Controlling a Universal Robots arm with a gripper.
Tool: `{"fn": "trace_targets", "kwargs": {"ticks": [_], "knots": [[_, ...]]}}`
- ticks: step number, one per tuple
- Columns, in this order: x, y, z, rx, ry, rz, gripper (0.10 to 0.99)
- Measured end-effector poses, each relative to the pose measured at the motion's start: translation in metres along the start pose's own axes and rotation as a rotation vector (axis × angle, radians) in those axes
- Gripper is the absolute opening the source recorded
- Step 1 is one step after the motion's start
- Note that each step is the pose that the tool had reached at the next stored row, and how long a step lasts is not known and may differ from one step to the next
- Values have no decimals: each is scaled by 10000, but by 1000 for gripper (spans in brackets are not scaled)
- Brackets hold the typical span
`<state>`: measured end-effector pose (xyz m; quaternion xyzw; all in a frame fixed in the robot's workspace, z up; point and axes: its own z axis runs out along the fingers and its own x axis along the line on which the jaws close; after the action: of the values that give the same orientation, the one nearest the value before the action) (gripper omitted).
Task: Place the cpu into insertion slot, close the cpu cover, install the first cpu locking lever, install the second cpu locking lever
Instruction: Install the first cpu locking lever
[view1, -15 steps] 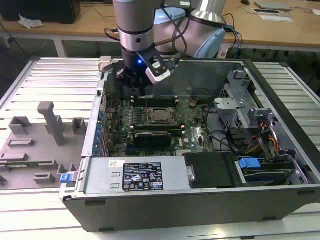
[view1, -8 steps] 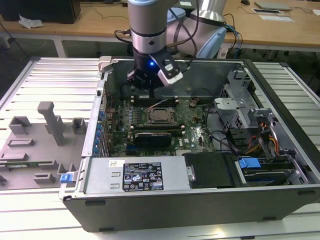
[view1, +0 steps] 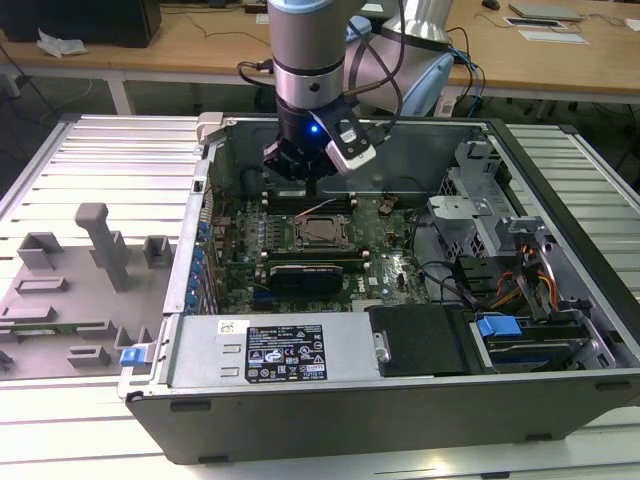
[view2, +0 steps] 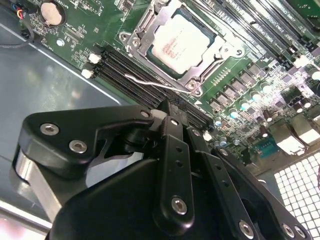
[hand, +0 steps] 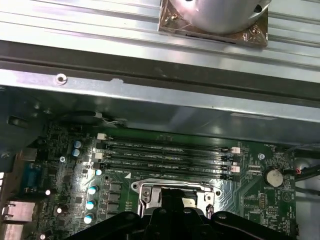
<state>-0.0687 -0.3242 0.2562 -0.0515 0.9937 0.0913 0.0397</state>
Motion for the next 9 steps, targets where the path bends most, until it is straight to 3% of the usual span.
{"fn": "trace_targets", "kwargs": {"ticks": [1,2,4,5,6,9], "knots": [[3,0,0,246,1,-22,106],[4,1,4,413,-46,-43,106],[7,1,11,647,-143,-66,106],[11,1,17,838,-192,-72,106],[11,4,21,974,-189,-62,106],[11,9,26,1179,-171,-43,106]]}}
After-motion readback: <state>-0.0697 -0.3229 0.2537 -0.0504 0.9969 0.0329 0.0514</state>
